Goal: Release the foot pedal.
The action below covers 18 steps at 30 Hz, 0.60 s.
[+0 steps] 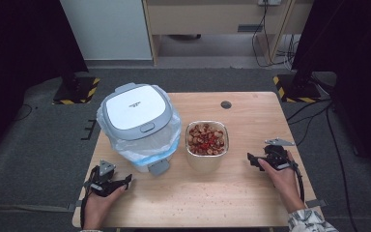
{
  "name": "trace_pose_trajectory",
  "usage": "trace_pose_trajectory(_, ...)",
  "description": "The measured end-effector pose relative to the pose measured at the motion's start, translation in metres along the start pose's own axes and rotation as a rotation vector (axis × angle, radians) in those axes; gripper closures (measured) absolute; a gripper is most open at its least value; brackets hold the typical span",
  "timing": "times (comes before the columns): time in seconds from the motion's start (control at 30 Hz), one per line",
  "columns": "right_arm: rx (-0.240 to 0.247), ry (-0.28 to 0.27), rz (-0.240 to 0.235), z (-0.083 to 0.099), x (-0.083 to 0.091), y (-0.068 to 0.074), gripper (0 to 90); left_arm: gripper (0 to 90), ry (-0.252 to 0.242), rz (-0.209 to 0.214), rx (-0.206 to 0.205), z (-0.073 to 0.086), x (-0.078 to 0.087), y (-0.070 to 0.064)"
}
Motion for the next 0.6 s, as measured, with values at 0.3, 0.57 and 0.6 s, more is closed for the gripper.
trace_pose_trajectory(0.3,0.01,0.041,0.081,0.007,-0.016,0.003,1.8,15.0,-0.006,-0.012,0.008,0.001,-0.009,0.006)
trace_pose_trajectory(0.57,0.022,0.047,0.066,0.007,-0.018,0.018,0.5,13.3,-0.006,-0.015,0.009,0.001,-0.01,0.004)
trace_pose_trajectory(0.6,0.021,0.048,0.065,0.007,-0.018,0.018,0.5,13.2,-0.006,-0.015,0.009,0.001,-0.01,0.004)
Point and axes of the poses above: each handheld gripper's, and its own axes: x roughly backward along the jaws, z roughly out of its underside, y roughly to its left, the point moved 5 cm from there along -x, roughly forward along the jaws, and after that the axes turned 1 degree about -z, right-handed, at the moved point
